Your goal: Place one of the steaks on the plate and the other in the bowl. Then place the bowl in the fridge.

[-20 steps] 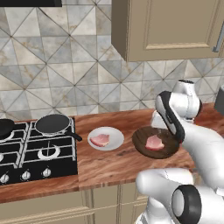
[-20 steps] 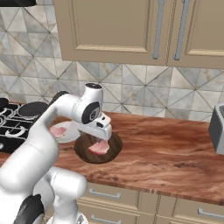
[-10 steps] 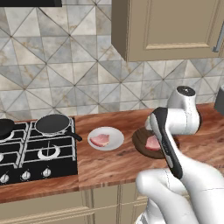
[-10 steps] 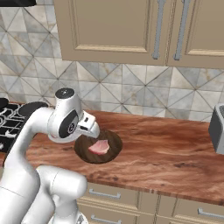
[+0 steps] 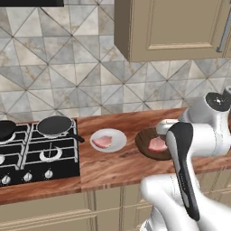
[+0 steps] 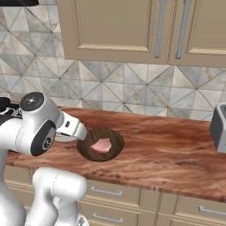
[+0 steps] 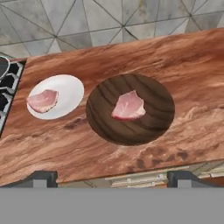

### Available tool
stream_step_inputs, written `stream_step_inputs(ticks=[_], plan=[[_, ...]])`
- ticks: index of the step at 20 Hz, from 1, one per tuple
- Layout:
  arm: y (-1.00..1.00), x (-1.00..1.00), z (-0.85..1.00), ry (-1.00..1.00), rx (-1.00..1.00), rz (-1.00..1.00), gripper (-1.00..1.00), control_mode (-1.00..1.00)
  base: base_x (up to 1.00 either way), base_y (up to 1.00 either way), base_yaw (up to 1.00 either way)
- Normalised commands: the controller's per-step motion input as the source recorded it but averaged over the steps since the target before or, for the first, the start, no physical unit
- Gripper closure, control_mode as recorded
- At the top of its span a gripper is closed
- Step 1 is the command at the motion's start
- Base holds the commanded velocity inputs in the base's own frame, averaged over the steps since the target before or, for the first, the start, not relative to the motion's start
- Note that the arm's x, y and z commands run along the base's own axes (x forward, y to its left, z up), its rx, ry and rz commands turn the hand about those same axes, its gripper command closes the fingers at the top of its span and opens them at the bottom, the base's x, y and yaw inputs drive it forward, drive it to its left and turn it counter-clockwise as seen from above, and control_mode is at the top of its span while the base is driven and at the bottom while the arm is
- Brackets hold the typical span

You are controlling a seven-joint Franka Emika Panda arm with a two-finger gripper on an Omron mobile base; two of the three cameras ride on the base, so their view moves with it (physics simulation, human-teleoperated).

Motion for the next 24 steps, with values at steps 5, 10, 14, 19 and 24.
stream_step_inputs(ticks=[5, 10, 14, 19, 24], plan=[[0.0, 0.0, 0.0, 0.0, 0.0, 0.0, -1.0, 1.0, -0.74, 0.02, 0.13], [0.0, 0.0, 0.0, 0.0, 0.0, 0.0, -1.0, 1.0, -0.88, -0.01, -0.02], [0.0, 0.0, 0.0, 0.0, 0.0, 0.0, -1.0, 1.0, -0.77, 0.22, -0.05], [0.0, 0.0, 0.0, 0.0, 0.0, 0.0, -1.0, 1.0, -0.33, 0.93, -0.02], [0.0, 0.0, 0.0, 0.0, 0.0, 0.0, -1.0, 1.0, 0.01, 1.0, 0.0]])
